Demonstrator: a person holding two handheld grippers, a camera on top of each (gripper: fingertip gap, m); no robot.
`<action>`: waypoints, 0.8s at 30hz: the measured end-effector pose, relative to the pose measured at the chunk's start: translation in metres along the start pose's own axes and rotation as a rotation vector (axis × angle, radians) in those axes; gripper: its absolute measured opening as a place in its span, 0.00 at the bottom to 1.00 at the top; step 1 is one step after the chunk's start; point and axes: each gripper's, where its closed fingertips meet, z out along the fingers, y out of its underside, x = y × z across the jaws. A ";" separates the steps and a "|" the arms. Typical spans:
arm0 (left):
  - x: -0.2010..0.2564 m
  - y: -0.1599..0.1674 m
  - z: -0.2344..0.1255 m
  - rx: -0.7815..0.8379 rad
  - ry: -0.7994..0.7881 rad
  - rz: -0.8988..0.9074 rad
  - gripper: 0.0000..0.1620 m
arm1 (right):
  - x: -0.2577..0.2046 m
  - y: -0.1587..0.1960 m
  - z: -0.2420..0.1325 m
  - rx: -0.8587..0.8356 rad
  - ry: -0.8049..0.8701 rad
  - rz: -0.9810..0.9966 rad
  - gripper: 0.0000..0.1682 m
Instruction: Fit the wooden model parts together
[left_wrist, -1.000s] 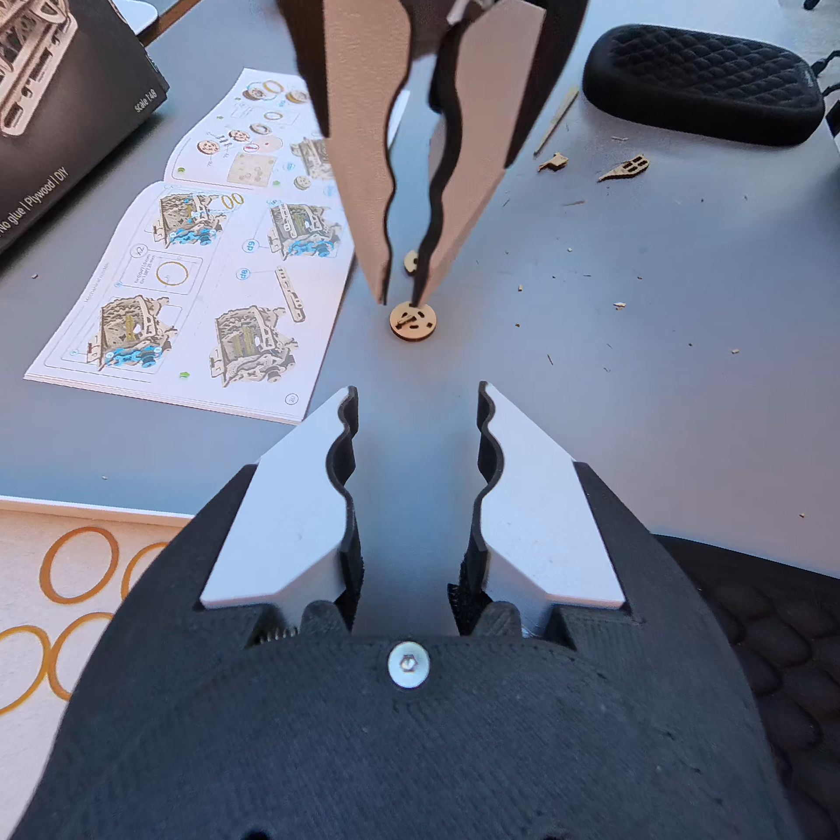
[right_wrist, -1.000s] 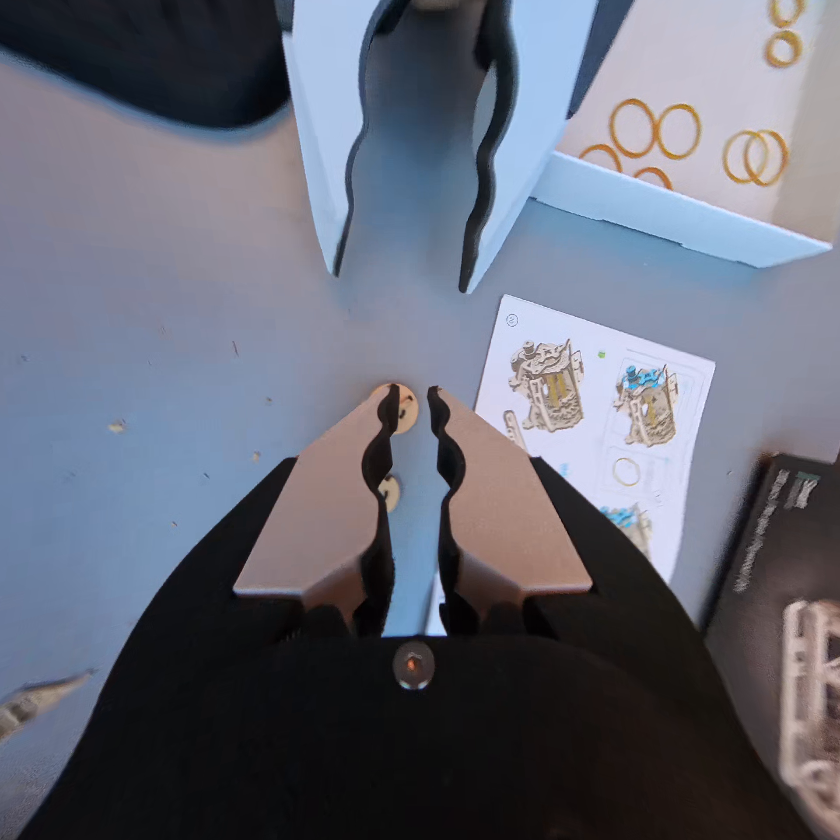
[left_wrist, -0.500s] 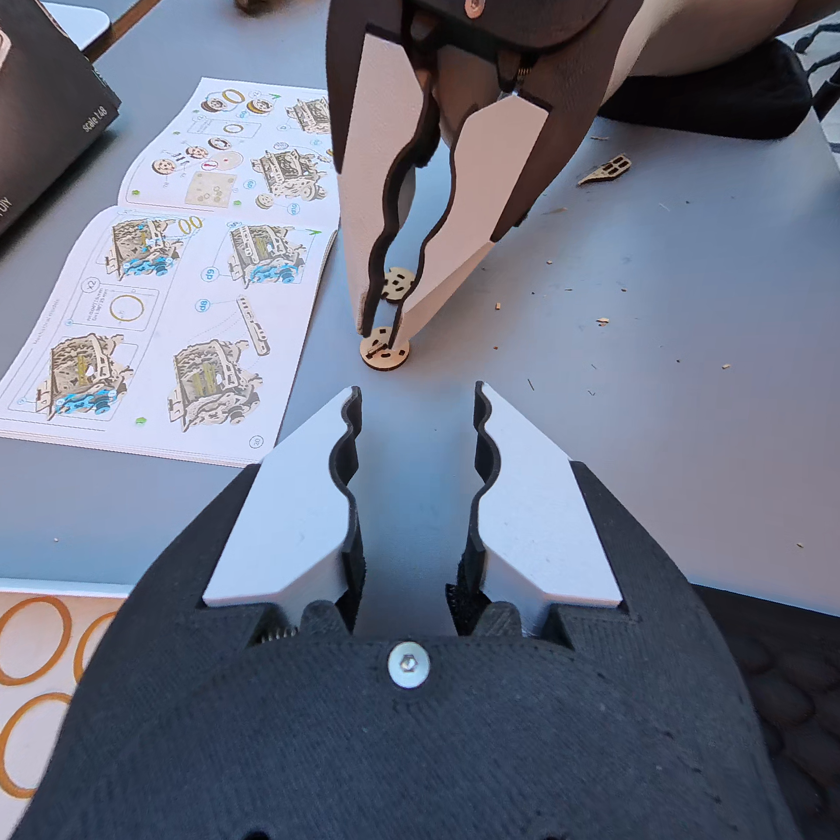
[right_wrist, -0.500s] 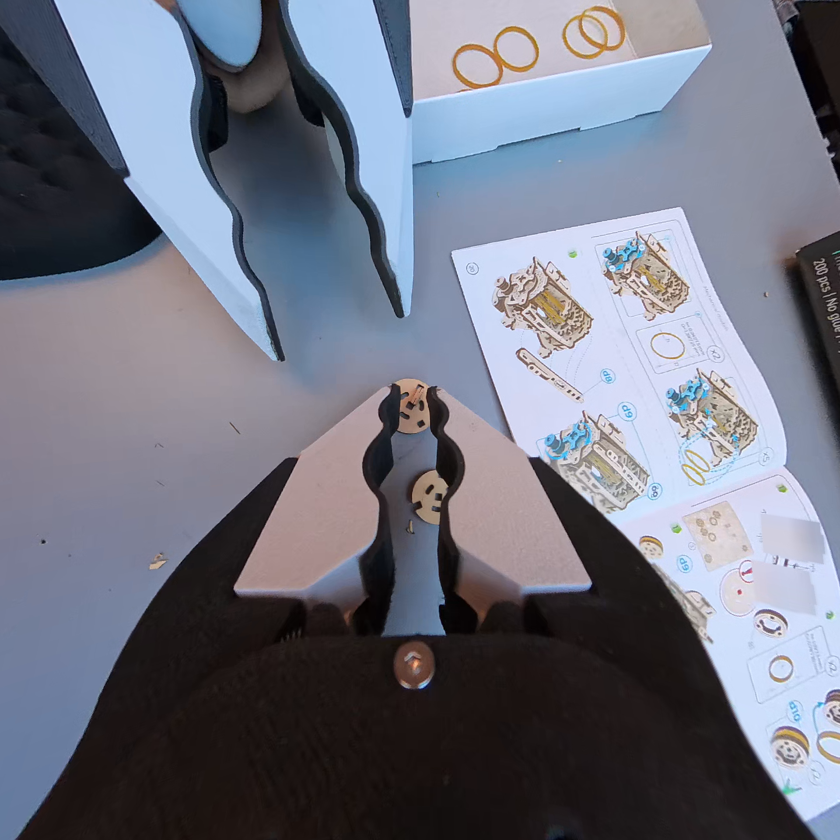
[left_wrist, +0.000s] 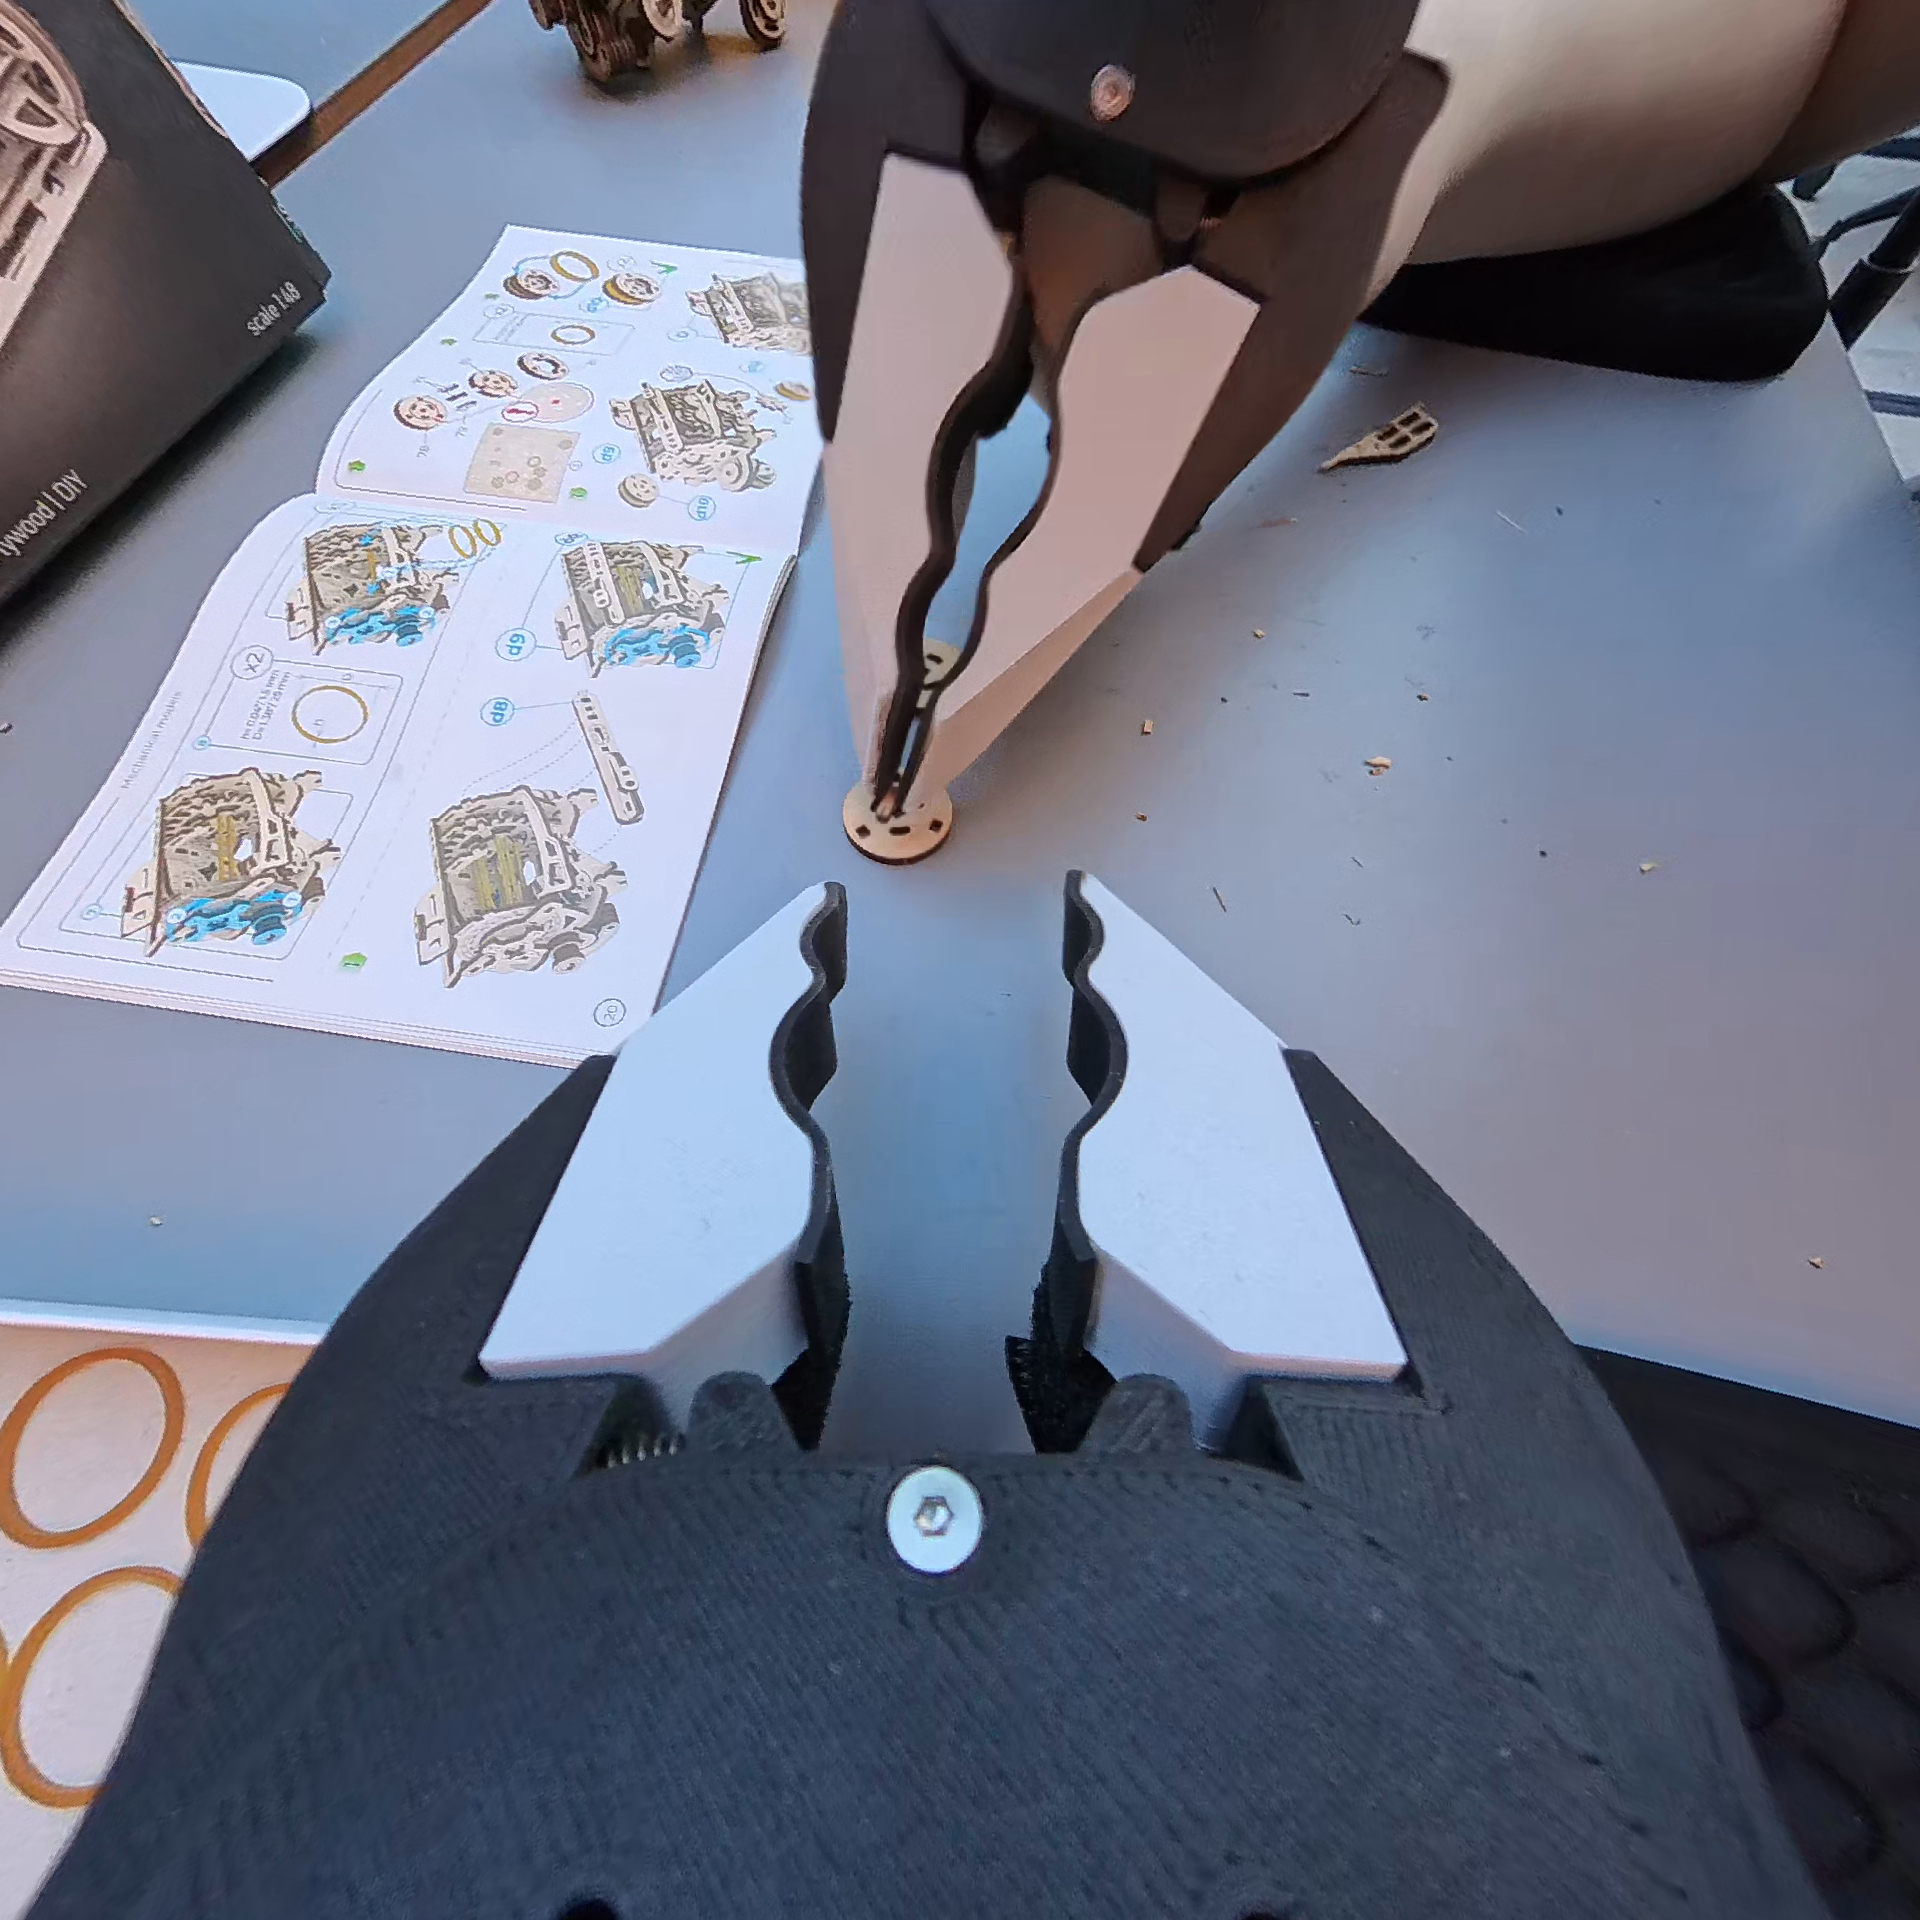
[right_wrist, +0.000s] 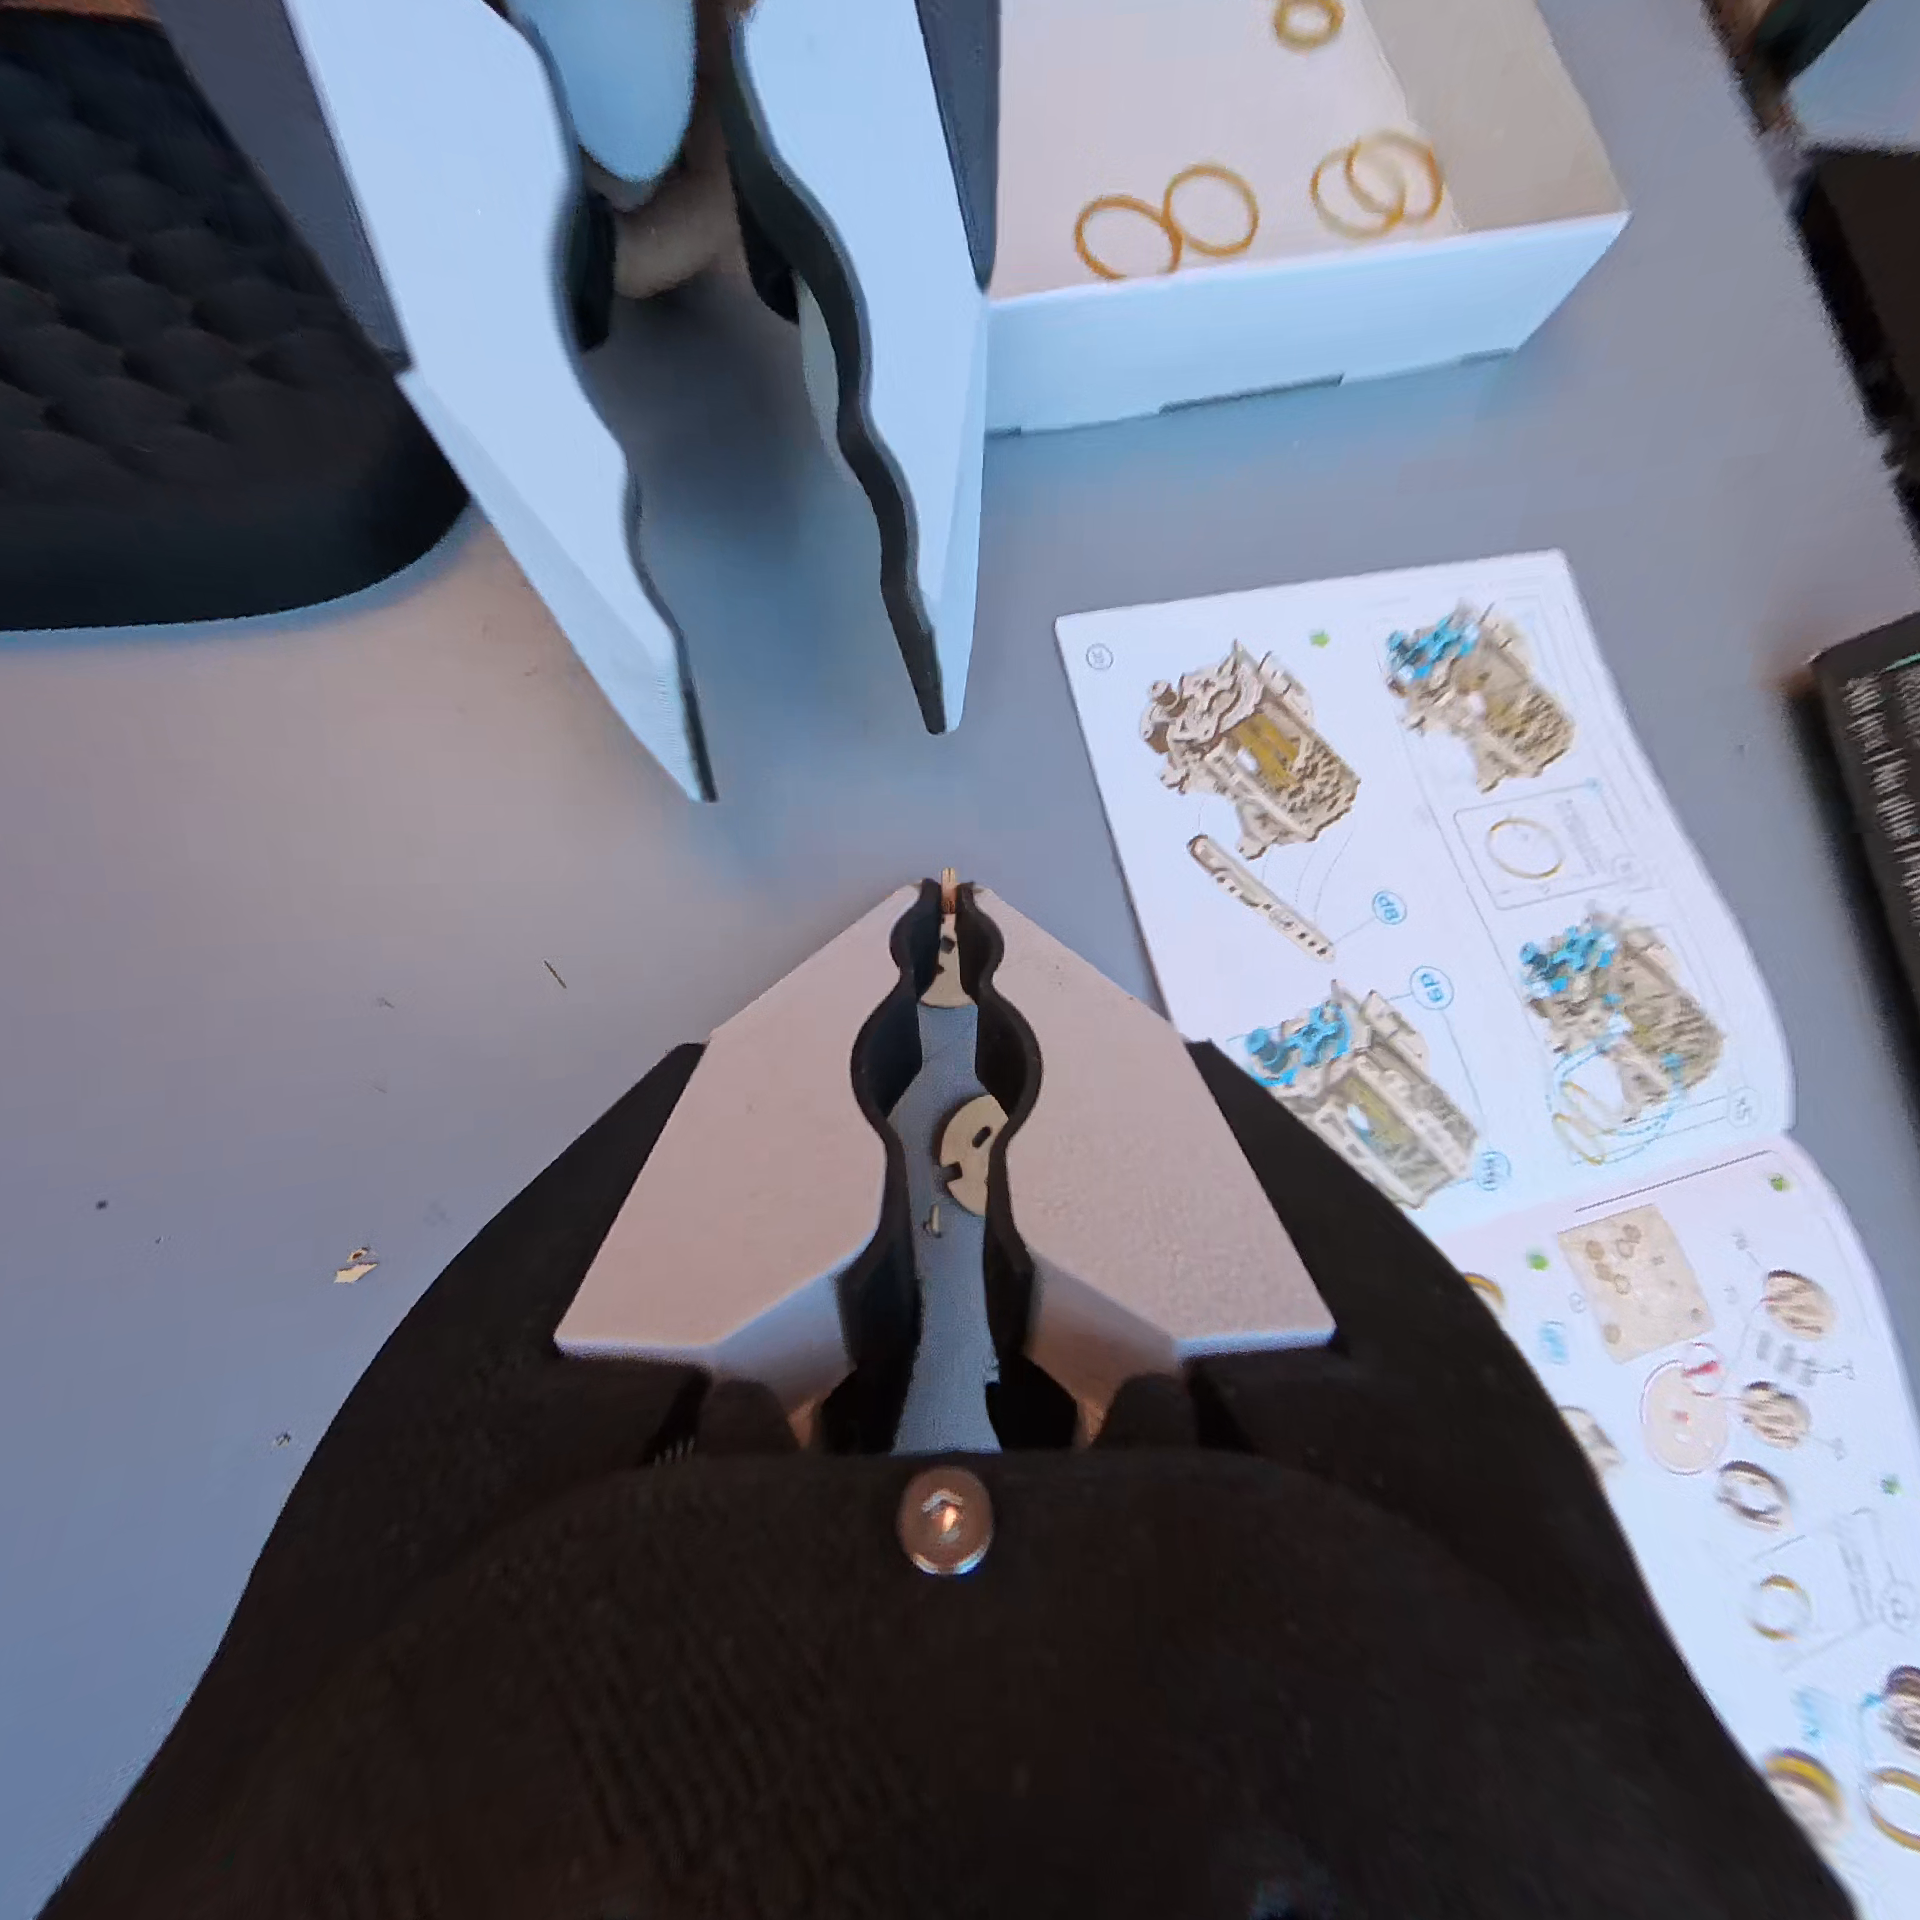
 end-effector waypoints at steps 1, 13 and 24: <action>-0.001 -0.002 -0.001 0.006 0.003 -0.017 0.24 | -0.001 -0.009 -0.007 0.039 0.017 -0.055 0.00; 0.012 -0.069 -0.023 0.320 0.299 -0.442 0.17 | -0.009 -0.058 -0.065 0.303 0.277 -0.537 0.01; 0.015 -0.071 -0.018 0.348 0.374 -0.477 0.09 | -0.012 -0.055 -0.062 0.245 0.349 -0.690 0.01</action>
